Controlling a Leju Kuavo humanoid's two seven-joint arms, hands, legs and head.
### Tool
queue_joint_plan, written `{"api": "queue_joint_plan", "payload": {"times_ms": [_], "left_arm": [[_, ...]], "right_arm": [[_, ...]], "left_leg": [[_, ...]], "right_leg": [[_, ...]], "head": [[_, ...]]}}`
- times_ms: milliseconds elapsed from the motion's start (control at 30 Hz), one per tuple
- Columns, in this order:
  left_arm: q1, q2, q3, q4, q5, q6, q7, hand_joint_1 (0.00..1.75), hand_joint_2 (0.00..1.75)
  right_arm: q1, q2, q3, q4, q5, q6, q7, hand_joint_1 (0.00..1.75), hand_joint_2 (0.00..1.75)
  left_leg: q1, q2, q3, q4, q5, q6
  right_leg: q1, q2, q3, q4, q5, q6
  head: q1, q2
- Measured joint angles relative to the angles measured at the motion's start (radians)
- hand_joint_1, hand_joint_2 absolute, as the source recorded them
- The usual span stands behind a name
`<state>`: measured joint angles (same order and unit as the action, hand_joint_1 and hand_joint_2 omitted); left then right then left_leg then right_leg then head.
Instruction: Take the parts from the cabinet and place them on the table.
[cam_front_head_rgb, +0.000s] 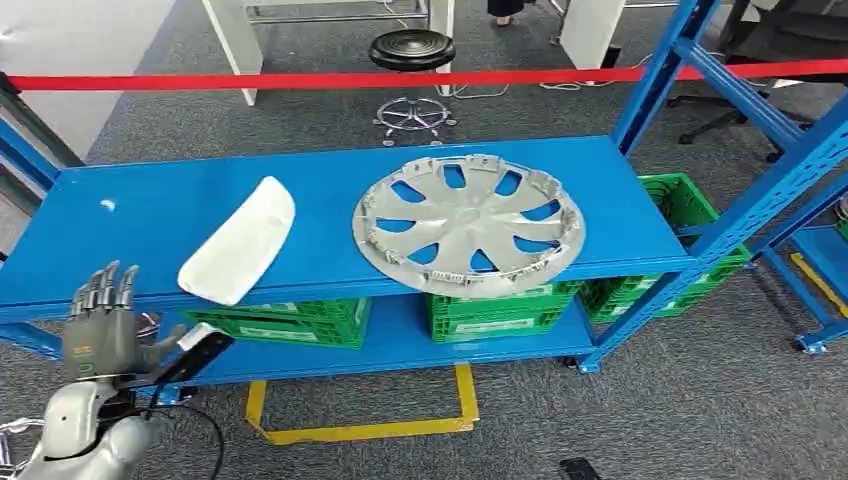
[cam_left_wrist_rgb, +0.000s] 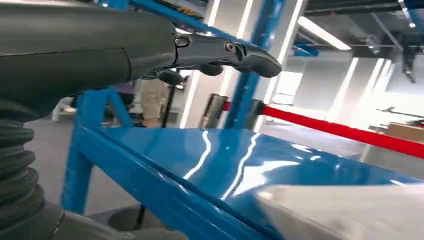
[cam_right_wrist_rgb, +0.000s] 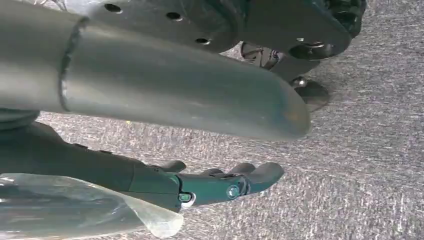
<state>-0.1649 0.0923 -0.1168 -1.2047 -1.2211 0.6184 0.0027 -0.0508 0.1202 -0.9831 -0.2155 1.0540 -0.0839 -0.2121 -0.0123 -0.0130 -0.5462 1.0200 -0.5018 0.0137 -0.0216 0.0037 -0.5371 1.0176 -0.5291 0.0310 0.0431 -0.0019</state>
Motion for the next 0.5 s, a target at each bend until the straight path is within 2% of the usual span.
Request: {"api": "queue_joint_plan", "payload": {"times_ms": [233, 500], "left_arm": [[-0.008, 0.017, 0.071, 0.030, 0.019, -0.001, -0.010, 0.00, 1.75], [-0.040, 0.040, 0.108, 0.081, 0.005, -0.001, -0.008, 0.00, 1.75]], "right_arm": [[0.000, 0.000, -0.001, 0.000, 0.001, 0.002, -0.005, 0.00, 0.00], [0.000, 0.000, -0.002, 0.000, 0.005, 0.005, -0.005, 0.00, 0.00]], "left_leg": [[0.000, 0.000, 0.000, 0.000, 0.000, 0.000], [0.000, 0.000, 0.000, 0.000, 0.000, 0.000]], "right_leg": [[0.000, 0.000, 0.000, 0.000, 0.000, 0.000], [0.000, 0.000, 0.000, 0.000, 0.000, 0.000]], "head": [[0.000, 0.000], [0.000, 0.000]]}}
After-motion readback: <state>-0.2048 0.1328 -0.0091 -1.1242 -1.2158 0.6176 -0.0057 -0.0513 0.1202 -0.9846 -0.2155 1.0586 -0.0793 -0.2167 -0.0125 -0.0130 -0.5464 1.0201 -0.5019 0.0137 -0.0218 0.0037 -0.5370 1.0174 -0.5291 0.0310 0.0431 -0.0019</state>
